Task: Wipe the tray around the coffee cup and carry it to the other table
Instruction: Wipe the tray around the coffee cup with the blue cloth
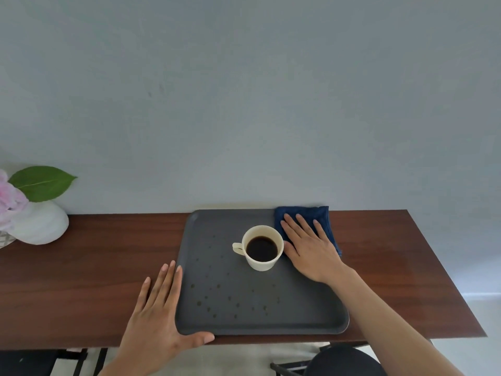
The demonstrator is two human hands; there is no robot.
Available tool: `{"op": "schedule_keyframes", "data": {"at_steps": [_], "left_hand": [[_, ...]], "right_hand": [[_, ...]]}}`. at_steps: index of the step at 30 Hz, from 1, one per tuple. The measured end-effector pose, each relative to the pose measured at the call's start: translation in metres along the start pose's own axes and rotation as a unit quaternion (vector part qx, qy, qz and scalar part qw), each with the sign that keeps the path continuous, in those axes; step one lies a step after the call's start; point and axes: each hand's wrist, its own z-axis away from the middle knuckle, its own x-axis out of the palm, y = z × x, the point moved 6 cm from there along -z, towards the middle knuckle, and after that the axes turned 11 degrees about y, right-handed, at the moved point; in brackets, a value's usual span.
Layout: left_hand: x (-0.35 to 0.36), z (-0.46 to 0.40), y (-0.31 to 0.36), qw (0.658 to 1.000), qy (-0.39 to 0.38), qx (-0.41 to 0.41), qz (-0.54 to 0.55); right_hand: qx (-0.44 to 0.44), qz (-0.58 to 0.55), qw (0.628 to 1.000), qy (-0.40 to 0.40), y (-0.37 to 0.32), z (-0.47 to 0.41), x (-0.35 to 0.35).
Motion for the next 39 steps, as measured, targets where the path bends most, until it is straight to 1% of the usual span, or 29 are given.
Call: {"op": "schedule_keyframes", "data": {"at_steps": [6,19,22,23,26,29,37,39], "left_hand": [[-0.003,0.001,0.002,1.000,0.007,-0.010,-0.010],[-0.003,0.002,0.004,1.000,0.013,-0.007,-0.006],[-0.002,0.002,0.003,1.000,0.010,-0.009,-0.007],[-0.001,0.002,0.003,1.000,0.009,-0.009,-0.006],[0.001,0.001,0.002,1.000,0.006,-0.010,-0.006],[0.002,0.001,0.003,1.000,0.005,-0.009,-0.003],[0.002,0.000,0.003,1.000,-0.001,-0.013,0.002],[0.000,0.000,0.003,1.000,0.000,-0.013,0.001]], "right_hand": [[-0.011,-0.017,1.000,0.002,-0.007,0.028,-0.004],[0.007,-0.055,0.996,-0.076,-0.045,0.152,-0.013],[-0.008,-0.007,0.999,-0.054,-0.054,0.166,-0.024],[-0.004,0.010,0.999,-0.040,-0.056,0.167,-0.028],[0.020,0.005,0.999,-0.032,-0.055,0.162,-0.029],[0.028,-0.043,0.998,-0.031,-0.047,0.147,-0.018],[0.013,0.009,1.000,0.002,-0.023,0.086,-0.005],[0.013,0.003,1.000,0.001,-0.016,0.066,-0.004]]}}
